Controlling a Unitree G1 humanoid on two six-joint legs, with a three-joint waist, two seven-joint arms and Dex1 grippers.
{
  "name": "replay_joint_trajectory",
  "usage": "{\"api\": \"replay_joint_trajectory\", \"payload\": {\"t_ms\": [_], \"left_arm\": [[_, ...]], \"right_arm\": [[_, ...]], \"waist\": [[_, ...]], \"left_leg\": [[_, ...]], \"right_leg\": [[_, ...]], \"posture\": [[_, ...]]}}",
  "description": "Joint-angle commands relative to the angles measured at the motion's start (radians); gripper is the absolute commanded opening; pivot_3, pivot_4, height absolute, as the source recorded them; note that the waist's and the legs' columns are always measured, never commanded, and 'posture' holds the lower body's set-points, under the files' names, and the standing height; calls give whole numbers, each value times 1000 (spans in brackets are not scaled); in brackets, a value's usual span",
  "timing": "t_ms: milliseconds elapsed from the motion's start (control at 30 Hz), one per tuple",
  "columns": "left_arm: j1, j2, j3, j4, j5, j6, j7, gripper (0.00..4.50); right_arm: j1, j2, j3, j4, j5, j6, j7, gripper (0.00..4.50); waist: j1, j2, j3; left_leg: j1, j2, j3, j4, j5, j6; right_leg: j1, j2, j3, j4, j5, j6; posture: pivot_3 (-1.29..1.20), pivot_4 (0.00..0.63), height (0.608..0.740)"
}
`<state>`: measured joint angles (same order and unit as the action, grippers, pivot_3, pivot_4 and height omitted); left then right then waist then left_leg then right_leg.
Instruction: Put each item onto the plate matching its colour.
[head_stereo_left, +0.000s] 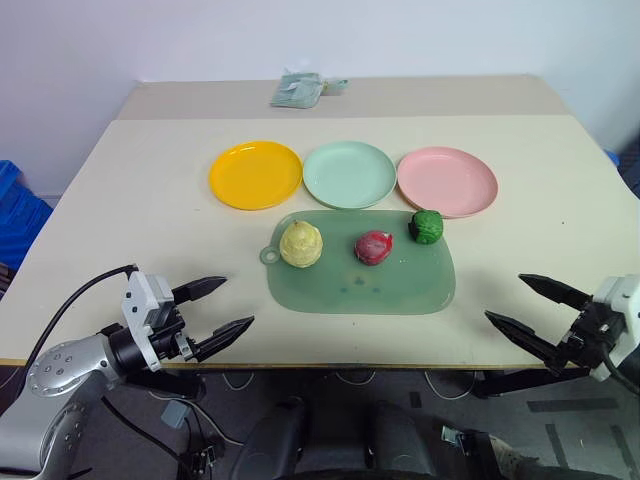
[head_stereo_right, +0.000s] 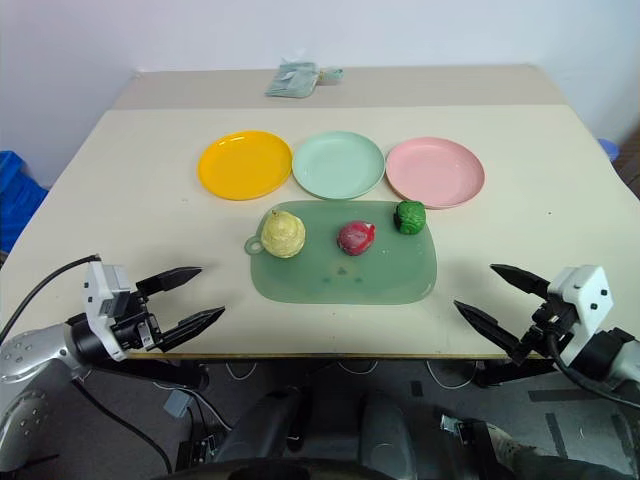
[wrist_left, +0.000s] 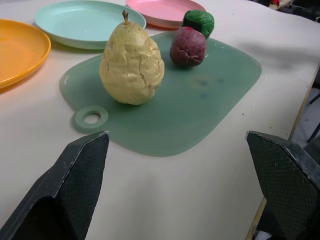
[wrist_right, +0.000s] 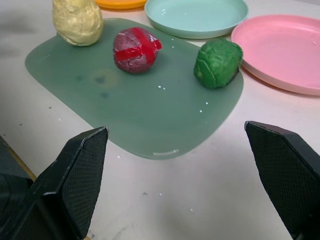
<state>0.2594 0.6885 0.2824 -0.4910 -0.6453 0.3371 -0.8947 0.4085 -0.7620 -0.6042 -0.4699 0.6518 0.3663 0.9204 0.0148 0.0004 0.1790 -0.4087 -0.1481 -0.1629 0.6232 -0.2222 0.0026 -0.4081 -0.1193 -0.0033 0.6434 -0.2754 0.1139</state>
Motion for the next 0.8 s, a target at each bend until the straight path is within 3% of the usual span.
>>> {"api": "replay_joint_trajectory", "payload": {"t_ms": [33, 333, 800], "left_arm": [[-10, 13, 17, -25, -13, -2, -11, 4500], [-38, 10, 18, -19, -15, 12, -11, 4500], [-99, -4, 17, -39, -6, 47, 61, 4500]], "right_arm": [[-19, -20, -26, -55, 28, 30, -22, 4461], [-84, -38, -8, -103, 48, 113, -70, 4461], [-129, -49, -2, -29, 44, 74, 43, 4461]], "waist": [[0, 0, 0], [0, 0, 0], [0, 0, 0]], "left_leg": [[0, 0, 0, 0, 0, 0], [-1, 0, 0, 0, 0, 0], [-1, 0, 1, -1, 0, 2]], "right_leg": [[0, 0, 0, 0, 0, 0], [0, 0, 0, -2, 0, 0], [0, 0, 0, -4, 1, 0]], "posture": [[0, 150, 740], [0, 150, 740], [0, 150, 740]]}}
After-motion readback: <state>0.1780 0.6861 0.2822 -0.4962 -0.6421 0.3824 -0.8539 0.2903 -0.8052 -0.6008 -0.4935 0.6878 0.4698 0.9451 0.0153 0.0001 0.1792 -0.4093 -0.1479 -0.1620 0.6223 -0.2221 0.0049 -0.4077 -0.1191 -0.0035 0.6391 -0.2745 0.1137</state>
